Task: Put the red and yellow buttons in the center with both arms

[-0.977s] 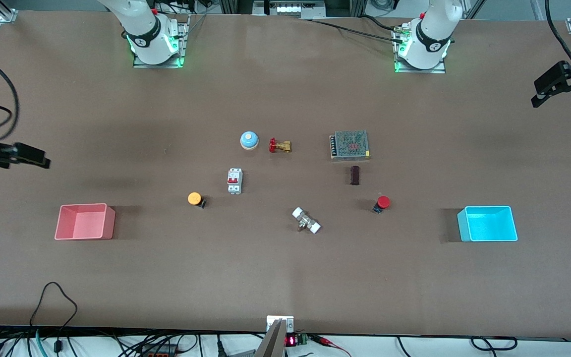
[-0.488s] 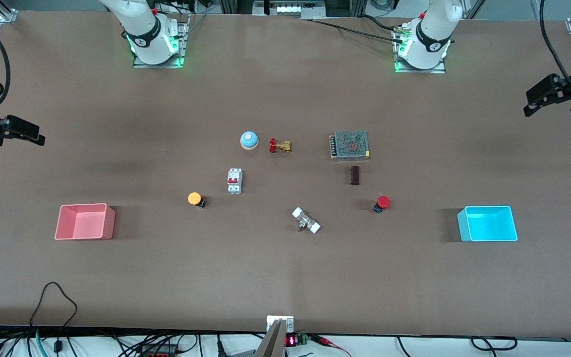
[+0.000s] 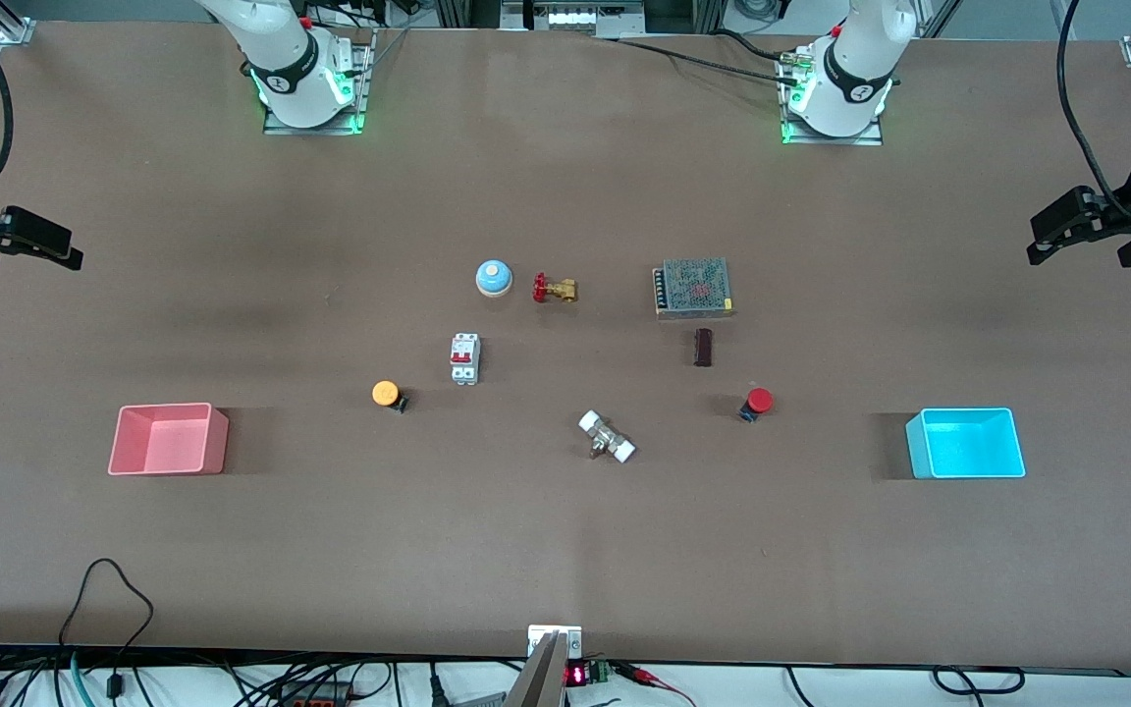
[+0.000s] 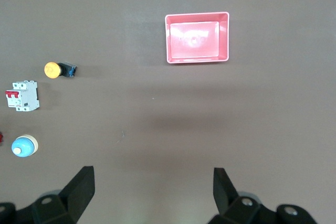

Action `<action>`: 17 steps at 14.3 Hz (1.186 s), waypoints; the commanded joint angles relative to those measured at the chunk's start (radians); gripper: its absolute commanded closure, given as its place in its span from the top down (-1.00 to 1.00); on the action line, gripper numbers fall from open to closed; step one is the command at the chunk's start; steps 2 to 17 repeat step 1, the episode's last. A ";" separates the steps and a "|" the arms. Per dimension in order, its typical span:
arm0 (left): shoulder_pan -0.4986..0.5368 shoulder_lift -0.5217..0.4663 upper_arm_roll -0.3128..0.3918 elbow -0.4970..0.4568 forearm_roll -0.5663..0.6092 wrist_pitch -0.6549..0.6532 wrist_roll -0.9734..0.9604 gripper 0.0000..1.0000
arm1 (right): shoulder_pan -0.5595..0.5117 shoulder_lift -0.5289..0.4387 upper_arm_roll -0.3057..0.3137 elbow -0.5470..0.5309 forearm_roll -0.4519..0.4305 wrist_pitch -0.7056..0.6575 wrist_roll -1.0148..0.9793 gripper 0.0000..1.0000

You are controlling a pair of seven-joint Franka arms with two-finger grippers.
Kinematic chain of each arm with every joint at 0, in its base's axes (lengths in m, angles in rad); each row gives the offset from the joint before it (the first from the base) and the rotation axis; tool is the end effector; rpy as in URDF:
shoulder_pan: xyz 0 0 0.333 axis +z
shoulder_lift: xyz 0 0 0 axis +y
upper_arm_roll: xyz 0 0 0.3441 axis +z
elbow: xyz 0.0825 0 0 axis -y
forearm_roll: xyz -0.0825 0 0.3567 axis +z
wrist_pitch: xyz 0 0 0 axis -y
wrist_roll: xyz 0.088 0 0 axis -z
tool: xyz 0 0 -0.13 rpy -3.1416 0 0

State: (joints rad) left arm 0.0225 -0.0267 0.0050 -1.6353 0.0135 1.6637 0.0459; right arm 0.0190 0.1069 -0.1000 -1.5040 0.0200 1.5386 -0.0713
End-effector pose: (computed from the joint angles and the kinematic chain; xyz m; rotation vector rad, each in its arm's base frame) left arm 0.5276 0.0162 0.6232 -3.1249 0.0301 -0.0853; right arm 0.5553 -0.0393 0.5987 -3.1248 0.0150 0.1107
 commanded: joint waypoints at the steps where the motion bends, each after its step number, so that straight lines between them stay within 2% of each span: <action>1: 0.008 0.005 -0.002 0.038 -0.018 -0.047 0.015 1.00 | -0.013 -0.029 0.025 -0.025 -0.017 -0.009 0.031 1.00; 17: 0.008 0.005 -0.002 0.038 -0.018 -0.047 0.015 1.00 | -0.013 -0.029 0.025 -0.025 -0.017 -0.009 0.031 1.00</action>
